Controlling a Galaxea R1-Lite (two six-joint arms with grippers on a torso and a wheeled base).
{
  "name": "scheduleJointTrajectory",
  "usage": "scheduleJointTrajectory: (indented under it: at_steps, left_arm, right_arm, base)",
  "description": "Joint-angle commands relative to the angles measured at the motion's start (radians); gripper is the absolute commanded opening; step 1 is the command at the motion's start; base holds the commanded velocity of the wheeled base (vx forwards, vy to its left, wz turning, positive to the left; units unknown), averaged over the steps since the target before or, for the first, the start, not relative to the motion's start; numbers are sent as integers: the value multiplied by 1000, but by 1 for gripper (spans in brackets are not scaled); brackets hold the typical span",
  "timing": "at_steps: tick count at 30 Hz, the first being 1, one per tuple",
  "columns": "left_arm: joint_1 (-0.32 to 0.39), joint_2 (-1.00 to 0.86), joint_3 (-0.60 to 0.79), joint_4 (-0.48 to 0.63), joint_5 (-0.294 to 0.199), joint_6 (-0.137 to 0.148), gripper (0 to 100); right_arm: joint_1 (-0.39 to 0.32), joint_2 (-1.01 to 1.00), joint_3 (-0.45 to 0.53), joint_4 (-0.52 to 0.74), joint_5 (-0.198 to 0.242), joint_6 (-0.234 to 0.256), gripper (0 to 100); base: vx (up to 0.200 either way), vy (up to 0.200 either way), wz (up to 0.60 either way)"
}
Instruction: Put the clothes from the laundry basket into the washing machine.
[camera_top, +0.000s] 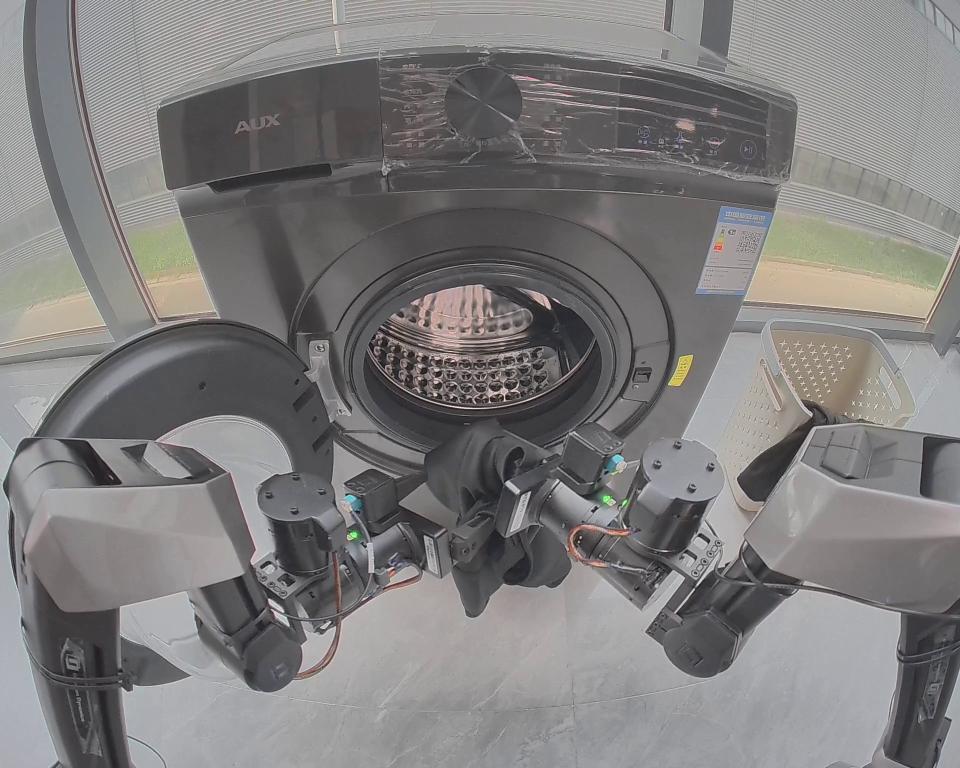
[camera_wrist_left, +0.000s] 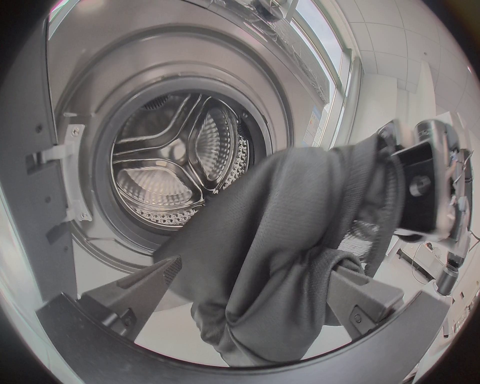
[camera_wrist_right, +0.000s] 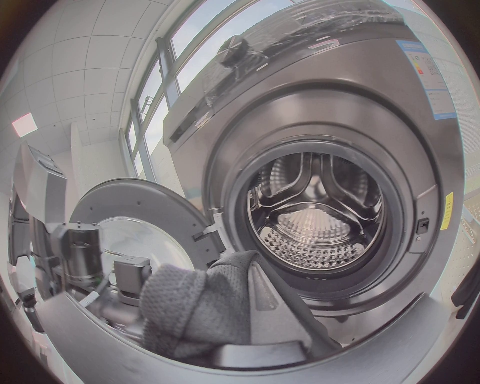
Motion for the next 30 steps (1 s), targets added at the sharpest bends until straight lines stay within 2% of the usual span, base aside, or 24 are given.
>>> scheduleJointTrajectory:
  at_steps: [1,8,14,21,22,25,28,30]
  left_arm:
    - [-12,83,-61,-1,-2,-2,100]
    - [-5,166,-161,1,2,0,100]
    - [21,233,-224,1,9,32,100]
    - [23,253,-250,-1,12,33,100]
    - [23,253,-253,-1,13,33,0]
    - [23,253,-265,-1,27,33,0]
    - [49,240,-290,-2,72,23,0]
    - [61,221,-288,-2,73,21,0]
  right_arm:
    - [48,-14,15,0,1,0,0]
    - [80,-22,32,-3,-4,11,0]
    - [83,-43,72,-5,-7,17,0]
    - [83,-63,92,-5,-8,23,0]
    - [82,-63,95,-5,-8,23,0]
    - [73,-63,107,-5,-11,24,0]
    - [39,-65,150,1,-42,29,0]
    - [22,-63,178,3,-47,31,0]
  base:
    - [0,0,0]
    - [0,0,0]
    - [0,0,0]
    - [0,0,0]
    - [0,0,0]
    - [0,0,0]
    - [0,0,0]
    - [0,0,0]
